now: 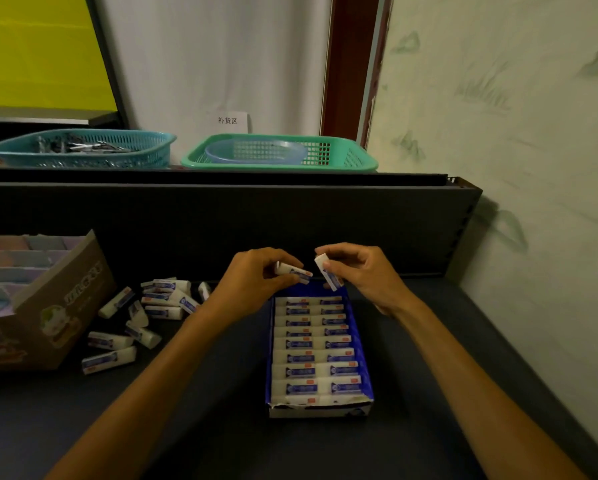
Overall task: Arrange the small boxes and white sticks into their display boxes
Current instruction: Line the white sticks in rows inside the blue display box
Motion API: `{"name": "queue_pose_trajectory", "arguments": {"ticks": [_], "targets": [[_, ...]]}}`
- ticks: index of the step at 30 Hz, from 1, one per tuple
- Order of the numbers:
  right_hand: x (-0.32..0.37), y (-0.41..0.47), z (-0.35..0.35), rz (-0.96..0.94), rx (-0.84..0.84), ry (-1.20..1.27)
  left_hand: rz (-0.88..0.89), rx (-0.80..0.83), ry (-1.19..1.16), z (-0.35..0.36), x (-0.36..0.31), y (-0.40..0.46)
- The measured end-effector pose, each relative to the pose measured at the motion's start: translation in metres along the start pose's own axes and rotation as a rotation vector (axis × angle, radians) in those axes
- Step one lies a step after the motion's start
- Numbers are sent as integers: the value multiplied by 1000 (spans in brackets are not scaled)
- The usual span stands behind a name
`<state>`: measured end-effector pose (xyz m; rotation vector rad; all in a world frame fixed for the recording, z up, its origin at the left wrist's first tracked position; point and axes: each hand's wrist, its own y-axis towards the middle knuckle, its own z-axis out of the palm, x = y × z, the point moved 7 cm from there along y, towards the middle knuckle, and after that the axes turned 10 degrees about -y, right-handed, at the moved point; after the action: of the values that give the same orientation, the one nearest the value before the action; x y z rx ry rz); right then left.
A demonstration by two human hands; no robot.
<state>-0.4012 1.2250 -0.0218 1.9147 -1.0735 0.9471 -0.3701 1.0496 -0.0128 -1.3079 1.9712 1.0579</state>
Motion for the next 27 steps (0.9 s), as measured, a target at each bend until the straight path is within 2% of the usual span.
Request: {"name": "queue_pose_trajectory", "arguments": {"ticks": [8, 17, 22, 27], "targets": [[7, 1, -3, -120, 4, -113, 18, 1, -8, 2, 3, 2], [1, -1, -3, -81, 68, -150, 37, 61, 1, 6, 4, 3], [-1, -2, -2, -36, 93, -160, 70, 47, 140, 8, 3, 3], [0, -6, 1, -53, 122, -364, 102, 41, 249, 13, 3, 2]]}}
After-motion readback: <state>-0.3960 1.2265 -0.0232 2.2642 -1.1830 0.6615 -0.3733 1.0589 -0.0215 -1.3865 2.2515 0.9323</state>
